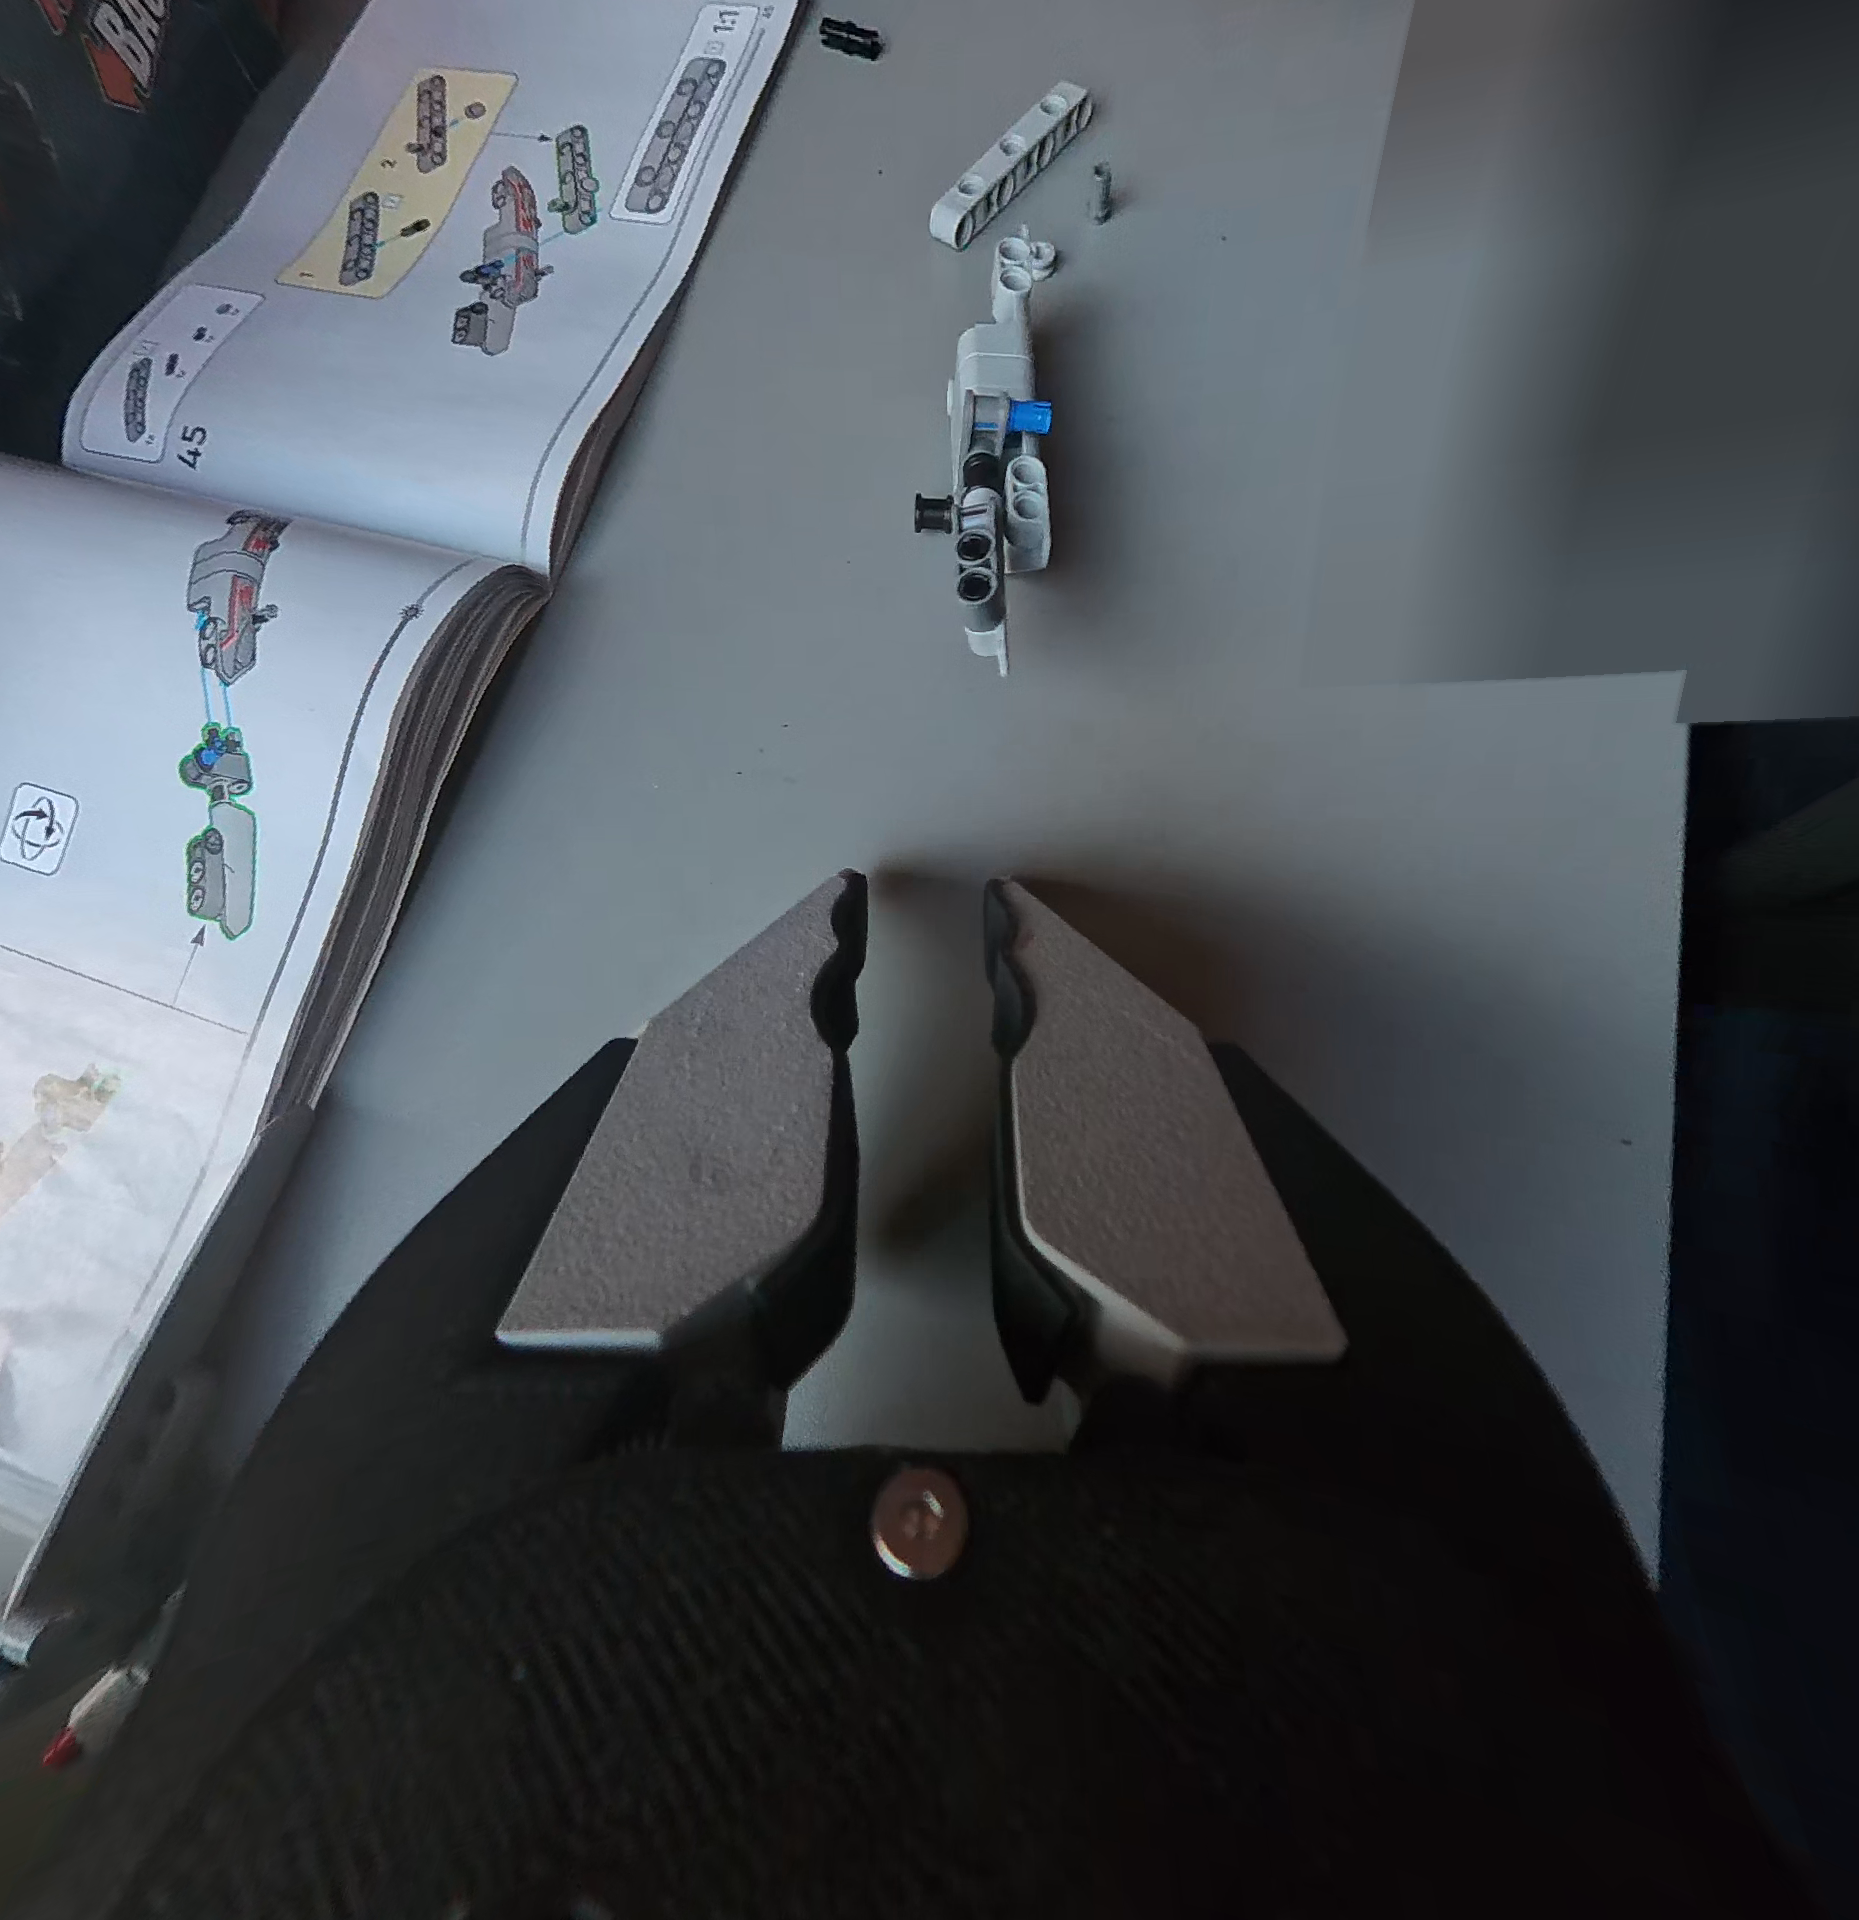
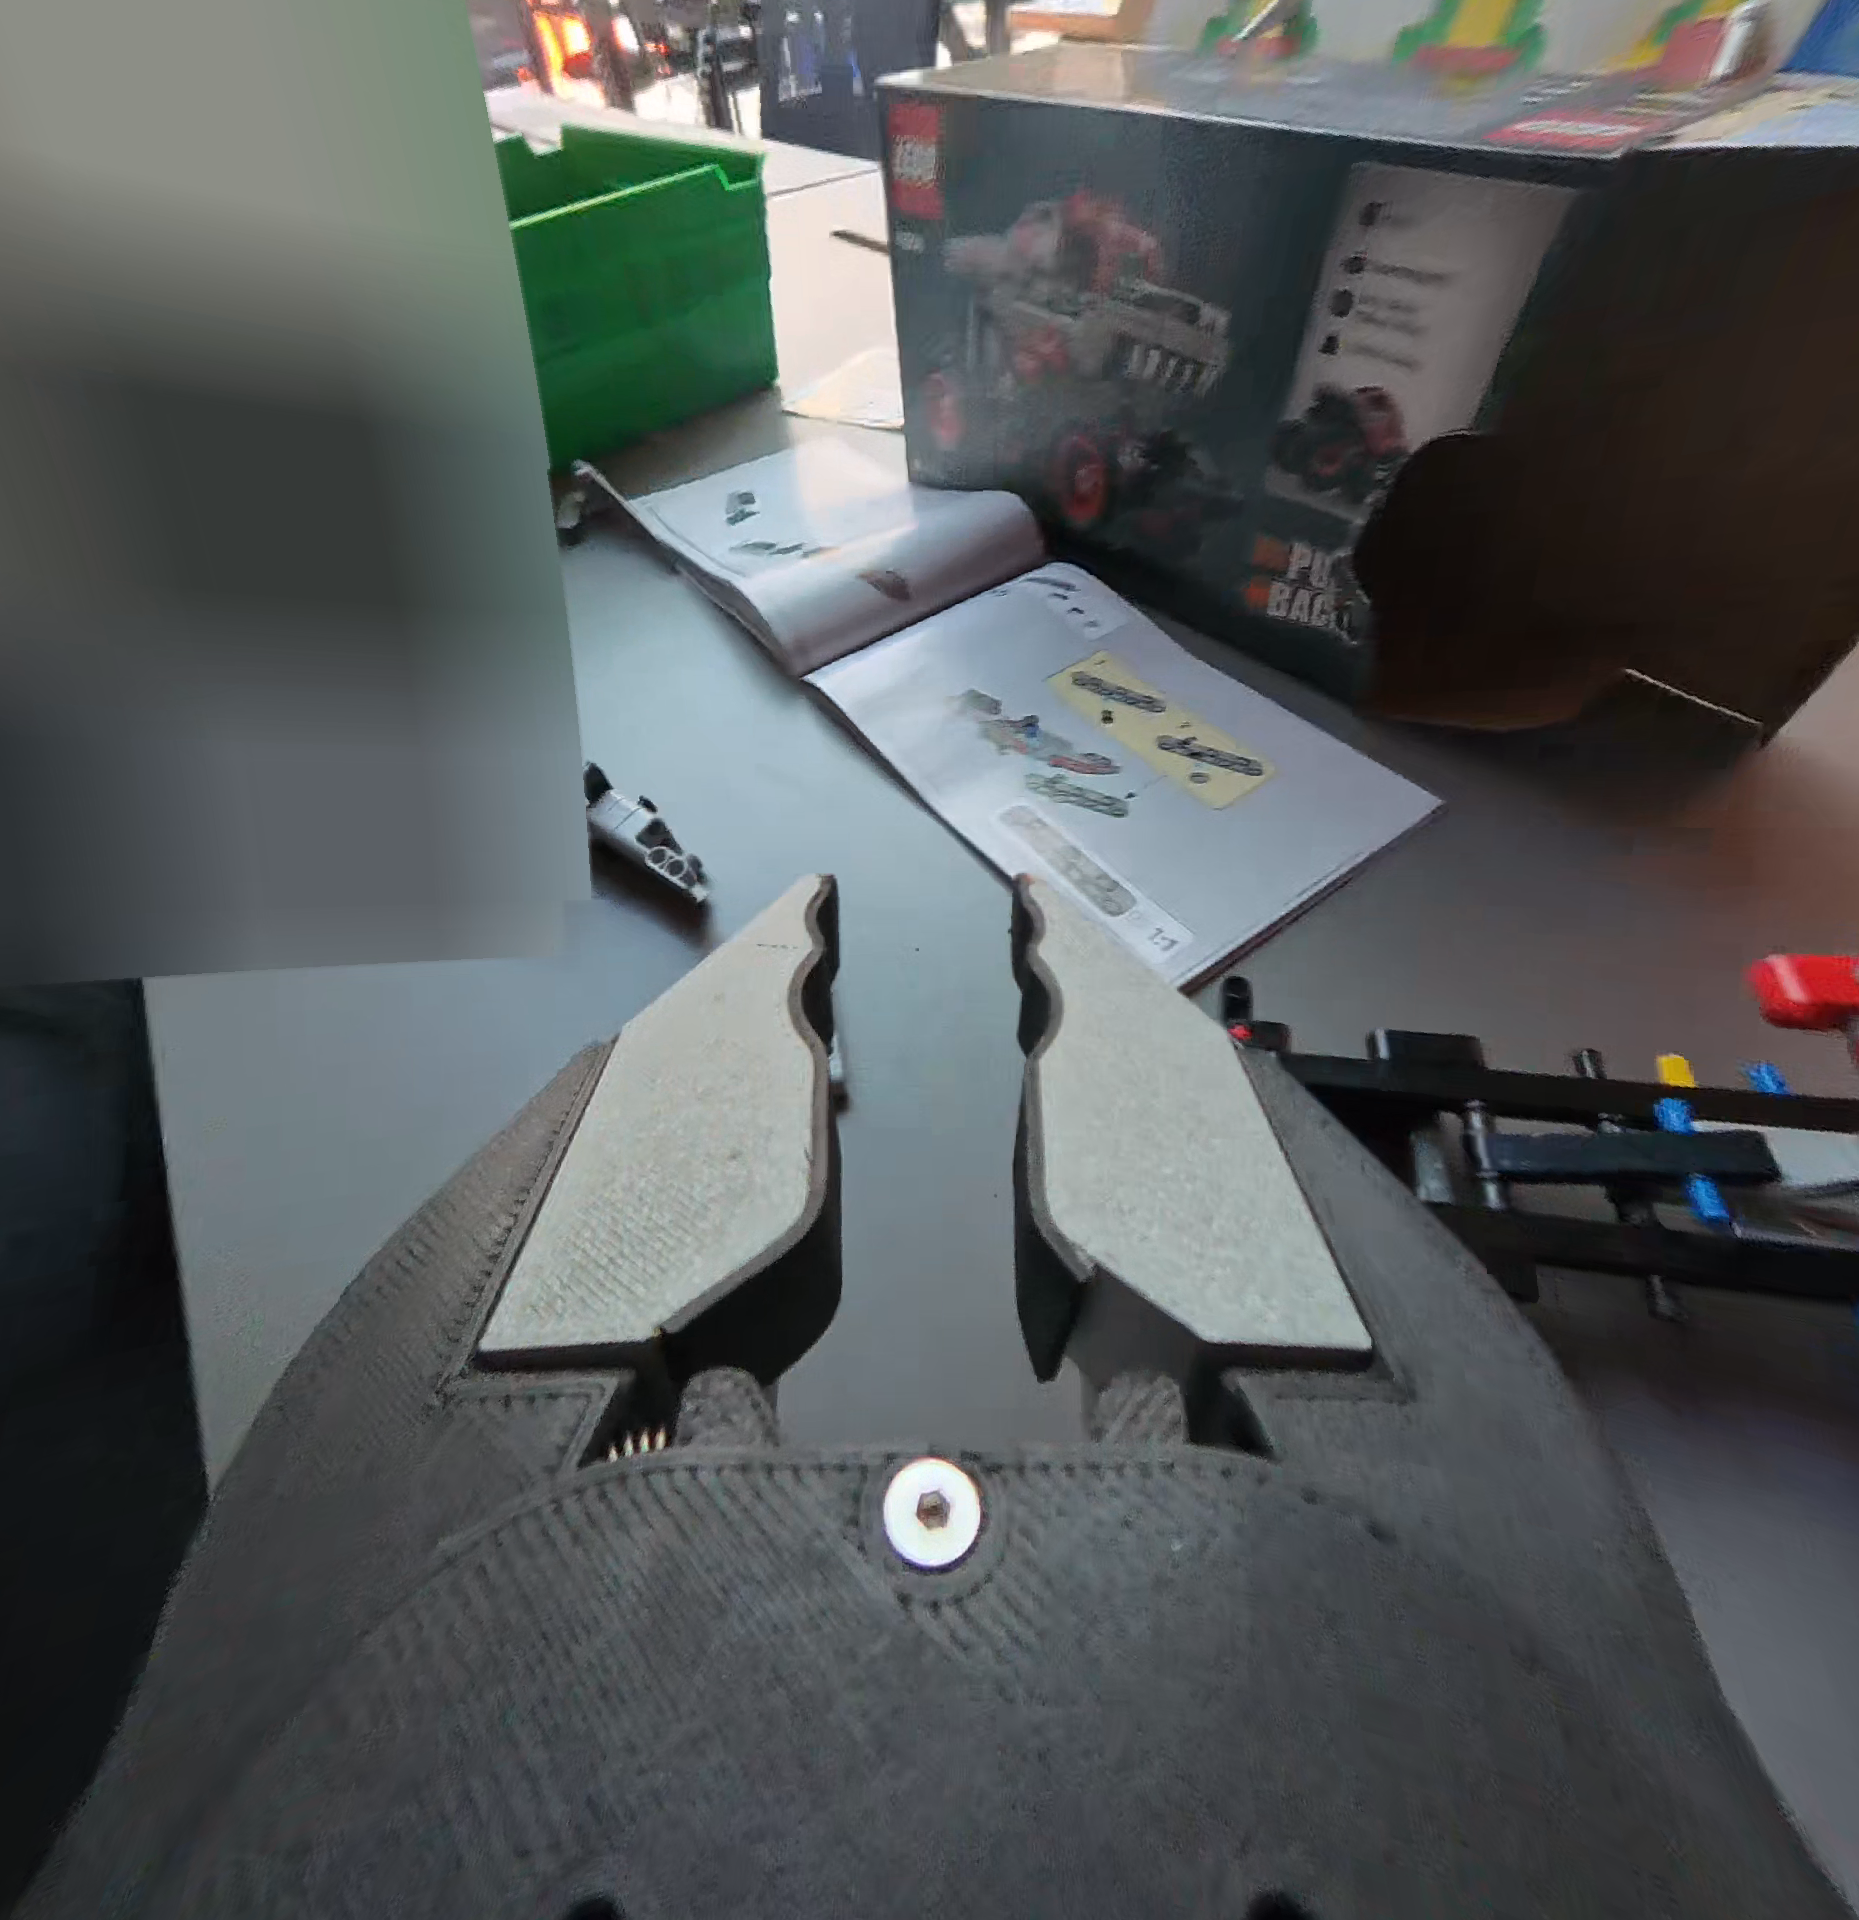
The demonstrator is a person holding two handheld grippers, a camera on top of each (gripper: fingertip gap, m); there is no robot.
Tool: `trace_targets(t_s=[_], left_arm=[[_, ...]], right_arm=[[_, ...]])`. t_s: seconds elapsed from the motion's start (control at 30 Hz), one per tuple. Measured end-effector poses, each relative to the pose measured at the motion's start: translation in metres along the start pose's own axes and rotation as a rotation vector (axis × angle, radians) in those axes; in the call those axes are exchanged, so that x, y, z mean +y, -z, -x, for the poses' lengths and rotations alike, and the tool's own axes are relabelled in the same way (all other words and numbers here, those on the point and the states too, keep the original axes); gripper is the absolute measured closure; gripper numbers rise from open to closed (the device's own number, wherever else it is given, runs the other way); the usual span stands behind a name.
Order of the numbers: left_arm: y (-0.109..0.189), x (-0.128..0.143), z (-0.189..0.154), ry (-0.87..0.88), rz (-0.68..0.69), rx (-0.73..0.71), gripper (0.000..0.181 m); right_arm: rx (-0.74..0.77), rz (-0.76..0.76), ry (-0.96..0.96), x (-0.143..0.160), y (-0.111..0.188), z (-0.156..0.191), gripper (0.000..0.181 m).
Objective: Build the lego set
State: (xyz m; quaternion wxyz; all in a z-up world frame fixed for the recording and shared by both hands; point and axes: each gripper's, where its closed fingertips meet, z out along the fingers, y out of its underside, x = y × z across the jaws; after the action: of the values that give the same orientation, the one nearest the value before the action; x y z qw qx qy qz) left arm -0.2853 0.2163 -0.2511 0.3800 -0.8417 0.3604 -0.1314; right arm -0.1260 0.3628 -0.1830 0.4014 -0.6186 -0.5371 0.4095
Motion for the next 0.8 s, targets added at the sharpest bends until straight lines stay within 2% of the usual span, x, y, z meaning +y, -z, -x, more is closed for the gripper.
trace_targets(t_s=[0.27, 0.57, 0.8], left_arm=[[0.005, -0.011, 0.009, 0.024, -0.081, -0.022, 0.168], [0.011, -0.026, 0.014, 0.016, -0.178, -0.001, 0.175], [0.011, -0.027, 0.016, 0.020, -0.185, -0.005, 0.175]], right_arm=[[0.090, -0.122, -0.046, -0.013, 0.027, -0.032, 0.153], [0.195, 0.025, 0.078, 0.004, 0.012, -0.036, 0.155], [0.189, 0.030, 0.116, 0.004, 0.011, -0.030, 0.157]])
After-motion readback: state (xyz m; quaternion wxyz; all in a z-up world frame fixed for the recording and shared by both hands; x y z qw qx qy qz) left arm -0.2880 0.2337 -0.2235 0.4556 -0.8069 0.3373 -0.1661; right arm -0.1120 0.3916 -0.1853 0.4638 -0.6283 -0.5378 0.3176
